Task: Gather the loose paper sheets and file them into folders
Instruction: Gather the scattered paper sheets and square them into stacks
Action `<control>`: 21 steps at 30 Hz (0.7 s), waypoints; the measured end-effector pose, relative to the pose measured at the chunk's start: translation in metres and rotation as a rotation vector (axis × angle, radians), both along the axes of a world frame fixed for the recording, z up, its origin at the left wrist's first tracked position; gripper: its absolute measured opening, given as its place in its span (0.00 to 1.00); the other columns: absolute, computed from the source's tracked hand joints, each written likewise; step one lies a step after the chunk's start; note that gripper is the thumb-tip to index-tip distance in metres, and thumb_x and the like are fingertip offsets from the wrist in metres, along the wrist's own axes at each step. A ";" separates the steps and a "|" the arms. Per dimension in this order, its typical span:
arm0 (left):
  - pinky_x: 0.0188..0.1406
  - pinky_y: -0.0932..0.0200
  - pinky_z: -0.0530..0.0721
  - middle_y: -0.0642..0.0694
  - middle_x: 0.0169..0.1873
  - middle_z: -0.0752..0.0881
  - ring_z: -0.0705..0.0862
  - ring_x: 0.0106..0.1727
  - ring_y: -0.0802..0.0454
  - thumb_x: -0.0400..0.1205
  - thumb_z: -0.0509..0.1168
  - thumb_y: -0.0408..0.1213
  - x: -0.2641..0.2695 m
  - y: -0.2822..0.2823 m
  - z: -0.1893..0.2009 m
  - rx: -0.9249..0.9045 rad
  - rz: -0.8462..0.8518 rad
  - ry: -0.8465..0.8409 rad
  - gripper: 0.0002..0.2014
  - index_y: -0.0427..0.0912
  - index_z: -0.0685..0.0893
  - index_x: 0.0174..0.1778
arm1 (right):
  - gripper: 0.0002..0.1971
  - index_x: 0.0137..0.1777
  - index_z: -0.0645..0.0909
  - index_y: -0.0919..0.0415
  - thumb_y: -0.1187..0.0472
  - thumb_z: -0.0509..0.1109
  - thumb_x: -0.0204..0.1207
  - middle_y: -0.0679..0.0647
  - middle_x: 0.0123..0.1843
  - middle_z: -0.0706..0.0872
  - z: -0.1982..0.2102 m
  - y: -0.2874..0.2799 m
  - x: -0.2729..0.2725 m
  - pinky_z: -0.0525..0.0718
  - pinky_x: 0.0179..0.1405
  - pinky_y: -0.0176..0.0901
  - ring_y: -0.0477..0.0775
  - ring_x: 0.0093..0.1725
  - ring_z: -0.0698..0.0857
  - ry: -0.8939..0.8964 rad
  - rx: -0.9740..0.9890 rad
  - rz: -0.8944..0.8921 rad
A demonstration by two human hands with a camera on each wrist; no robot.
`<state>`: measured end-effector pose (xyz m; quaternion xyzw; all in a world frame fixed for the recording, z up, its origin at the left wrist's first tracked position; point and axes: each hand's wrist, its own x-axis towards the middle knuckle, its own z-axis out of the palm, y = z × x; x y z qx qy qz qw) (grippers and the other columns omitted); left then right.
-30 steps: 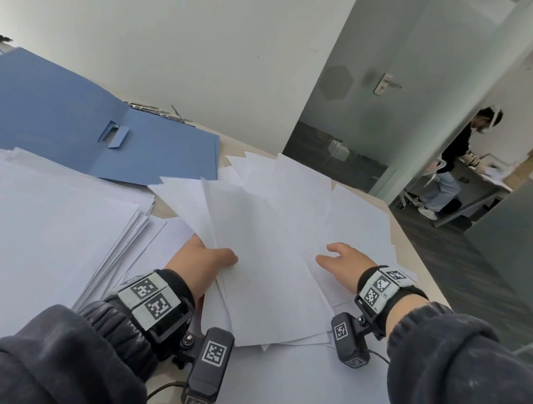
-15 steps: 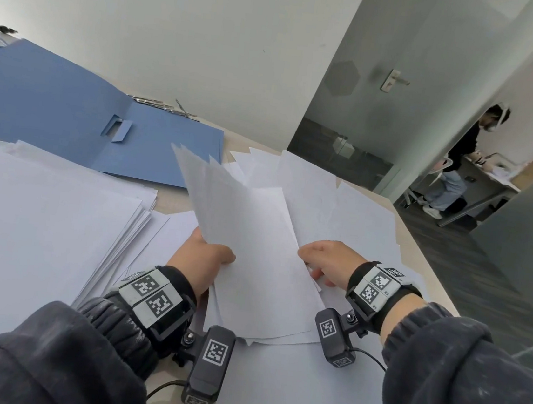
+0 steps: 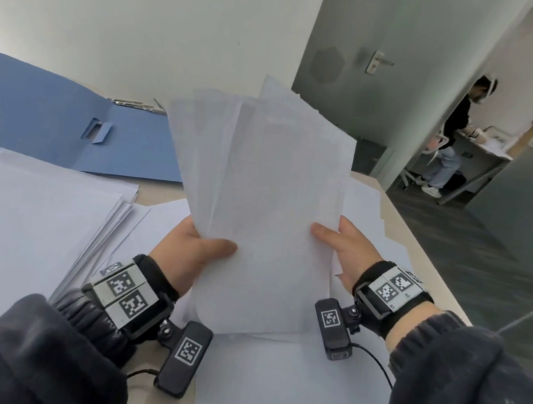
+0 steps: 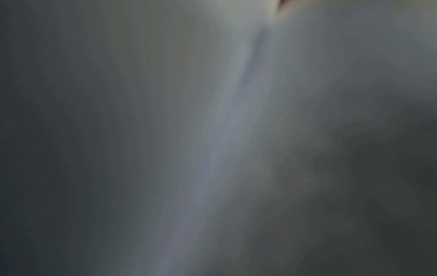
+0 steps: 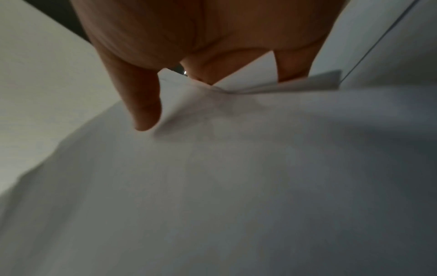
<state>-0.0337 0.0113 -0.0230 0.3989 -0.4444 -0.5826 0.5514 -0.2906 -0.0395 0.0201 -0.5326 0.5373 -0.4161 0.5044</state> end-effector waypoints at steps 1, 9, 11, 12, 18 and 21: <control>0.50 0.43 0.89 0.35 0.53 0.91 0.90 0.53 0.36 0.68 0.69 0.27 -0.002 0.002 0.004 -0.020 0.003 -0.020 0.22 0.34 0.86 0.60 | 0.13 0.65 0.82 0.55 0.66 0.69 0.83 0.55 0.61 0.91 0.001 0.002 -0.002 0.89 0.56 0.57 0.56 0.57 0.91 -0.046 -0.014 -0.017; 0.55 0.36 0.88 0.43 0.54 0.91 0.90 0.55 0.41 0.67 0.68 0.28 -0.013 0.010 0.048 -0.173 0.141 -0.179 0.26 0.44 0.82 0.62 | 0.13 0.56 0.84 0.55 0.74 0.68 0.82 0.51 0.52 0.94 0.023 0.038 -0.031 0.88 0.59 0.56 0.55 0.54 0.92 -0.087 -0.307 -0.182; 0.55 0.34 0.88 0.44 0.52 0.92 0.91 0.53 0.40 0.66 0.67 0.28 -0.016 0.013 0.061 -0.187 0.182 -0.184 0.23 0.44 0.83 0.59 | 0.13 0.56 0.84 0.55 0.74 0.67 0.82 0.50 0.52 0.94 0.029 0.050 -0.037 0.86 0.57 0.54 0.53 0.54 0.92 -0.080 -0.359 -0.186; 0.55 0.34 0.88 0.45 0.51 0.92 0.91 0.52 0.41 0.66 0.67 0.28 -0.019 0.016 0.067 -0.197 0.193 -0.197 0.22 0.45 0.84 0.58 | 0.13 0.58 0.84 0.55 0.73 0.67 0.82 0.50 0.53 0.94 0.031 0.056 -0.039 0.86 0.57 0.54 0.54 0.55 0.92 -0.079 -0.378 -0.180; 0.55 0.40 0.87 0.42 0.52 0.92 0.91 0.54 0.40 0.66 0.68 0.28 -0.030 0.034 0.081 -0.213 0.163 -0.210 0.23 0.41 0.85 0.59 | 0.19 0.68 0.80 0.55 0.59 0.70 0.77 0.53 0.62 0.91 0.040 0.085 -0.048 0.83 0.67 0.66 0.58 0.63 0.89 -0.074 -0.430 -0.121; 0.59 0.38 0.86 0.41 0.54 0.92 0.90 0.55 0.39 0.66 0.69 0.28 -0.033 0.043 0.077 -0.197 0.126 -0.207 0.24 0.38 0.84 0.61 | 0.19 0.67 0.80 0.52 0.58 0.69 0.76 0.51 0.61 0.91 0.036 0.095 -0.053 0.83 0.67 0.69 0.58 0.62 0.89 -0.070 -0.414 -0.112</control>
